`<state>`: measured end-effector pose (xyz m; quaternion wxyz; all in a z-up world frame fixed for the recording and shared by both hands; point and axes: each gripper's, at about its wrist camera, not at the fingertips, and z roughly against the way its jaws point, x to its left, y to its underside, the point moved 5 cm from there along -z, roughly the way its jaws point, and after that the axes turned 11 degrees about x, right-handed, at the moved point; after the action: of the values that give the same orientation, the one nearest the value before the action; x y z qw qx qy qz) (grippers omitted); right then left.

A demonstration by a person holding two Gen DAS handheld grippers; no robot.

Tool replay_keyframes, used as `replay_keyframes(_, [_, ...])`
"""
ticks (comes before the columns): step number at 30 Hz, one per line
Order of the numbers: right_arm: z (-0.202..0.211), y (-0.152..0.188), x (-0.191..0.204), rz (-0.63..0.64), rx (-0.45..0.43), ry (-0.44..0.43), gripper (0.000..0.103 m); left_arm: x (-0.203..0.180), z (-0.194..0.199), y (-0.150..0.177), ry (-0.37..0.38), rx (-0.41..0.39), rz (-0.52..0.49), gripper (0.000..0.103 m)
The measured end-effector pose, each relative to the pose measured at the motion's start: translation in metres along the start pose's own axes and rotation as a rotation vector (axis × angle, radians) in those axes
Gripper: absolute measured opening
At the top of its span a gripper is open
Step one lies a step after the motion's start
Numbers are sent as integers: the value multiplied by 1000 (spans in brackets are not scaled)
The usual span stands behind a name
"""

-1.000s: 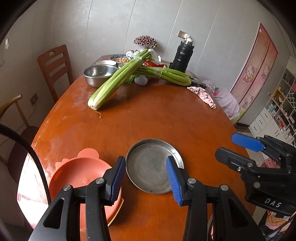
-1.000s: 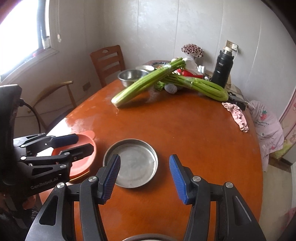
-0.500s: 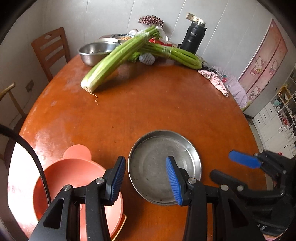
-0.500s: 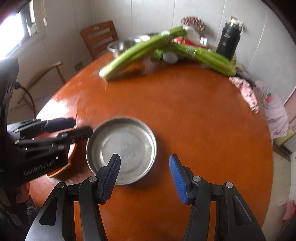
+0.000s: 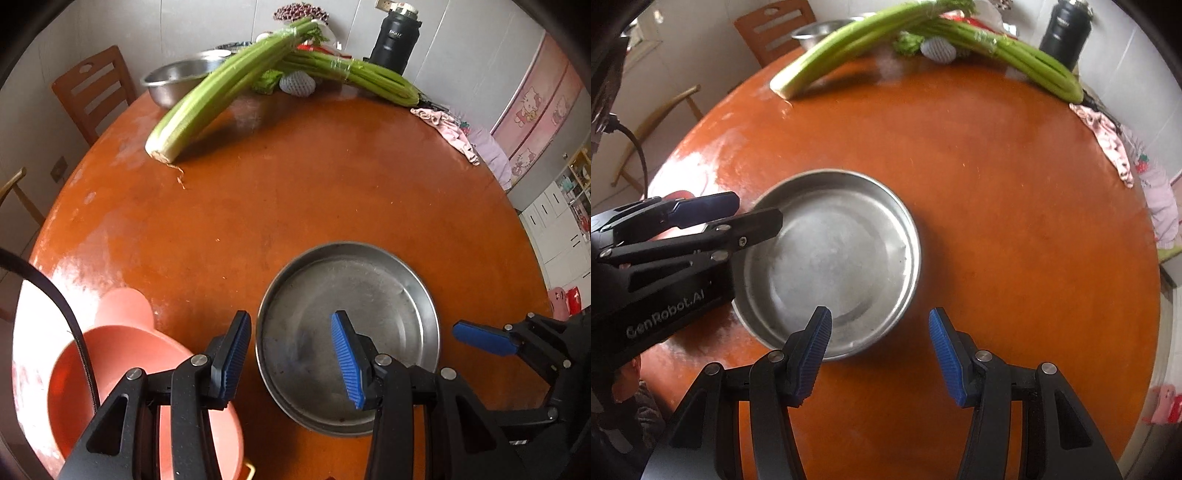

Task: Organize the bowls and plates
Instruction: 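Close both grippers on the steel pan rim and lift it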

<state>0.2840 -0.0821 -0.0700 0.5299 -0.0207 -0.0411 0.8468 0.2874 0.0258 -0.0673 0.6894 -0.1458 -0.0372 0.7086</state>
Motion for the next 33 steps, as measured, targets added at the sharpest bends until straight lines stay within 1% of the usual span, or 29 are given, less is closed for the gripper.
replay_keyframes(4, [-11,-1,-2,-13,37,-17,57,-1,-4,-3,-2,6,-7,45])
replay_keyframes(11, [-21,-2,1,-10,67,-42,57,-1,-16,-3,-1,35,-8,46])
replay_keyframes(14, [-21,-2,5,5,60,-32,57,-3,-18,-2,-12,38,-14,46])
replay_keyframes(17, [-21,-3,10,21,54,-44,57,-4,-17,-1,-8,35,-23,46])
replay_keyframes(18, [-20,-2,12,29,53,-46,59,-5,-17,-1,-9,33,-25,46])
replay_keyframes(19, [-20,-1,13,37,56,-33,59,-6,-16,0,-7,33,-23,46])
replay_keyframes(21, [-19,-1,14,43,53,-20,59,-5,-13,1,-13,24,-26,46])
replay_keyframes(26, [-10,0,11,34,23,-35,59,-8,0,2,1,-9,-23,46])
replay_keyframes(33, [5,4,12,27,-2,-57,59,-9,17,9,-5,-43,-14,47])
